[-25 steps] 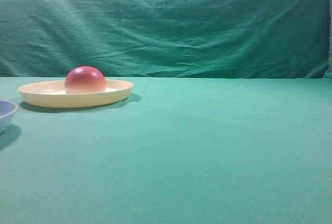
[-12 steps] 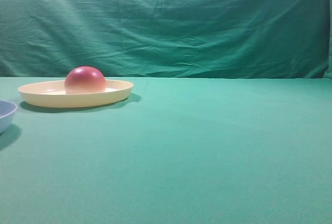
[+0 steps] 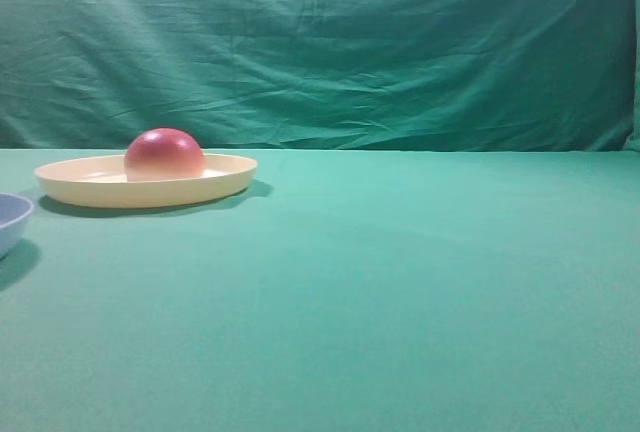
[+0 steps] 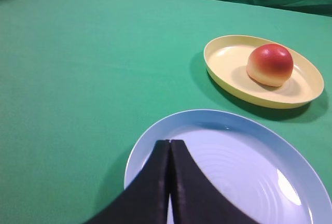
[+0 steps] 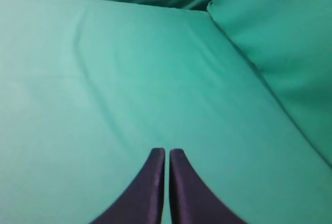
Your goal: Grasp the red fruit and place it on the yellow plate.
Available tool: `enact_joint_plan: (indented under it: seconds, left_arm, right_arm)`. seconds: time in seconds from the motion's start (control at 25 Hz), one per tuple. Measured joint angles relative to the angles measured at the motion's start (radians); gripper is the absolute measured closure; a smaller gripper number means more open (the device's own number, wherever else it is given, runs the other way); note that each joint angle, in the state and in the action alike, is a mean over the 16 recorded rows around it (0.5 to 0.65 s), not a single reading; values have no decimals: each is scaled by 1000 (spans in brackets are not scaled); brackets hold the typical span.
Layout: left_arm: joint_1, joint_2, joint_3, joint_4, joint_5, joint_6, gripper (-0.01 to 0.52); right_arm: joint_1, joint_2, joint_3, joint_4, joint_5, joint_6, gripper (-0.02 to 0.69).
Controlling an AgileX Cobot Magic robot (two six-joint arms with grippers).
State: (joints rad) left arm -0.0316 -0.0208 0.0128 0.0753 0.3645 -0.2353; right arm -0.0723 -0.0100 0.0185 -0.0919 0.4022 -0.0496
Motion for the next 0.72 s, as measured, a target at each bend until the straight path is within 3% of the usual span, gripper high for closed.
enact_joint_plan:
  seconds: [0.72]
  left_arm:
    - [0,0,0,0,0,0,514]
  right_arm:
    - [0,0,1,0,-4,2,665]
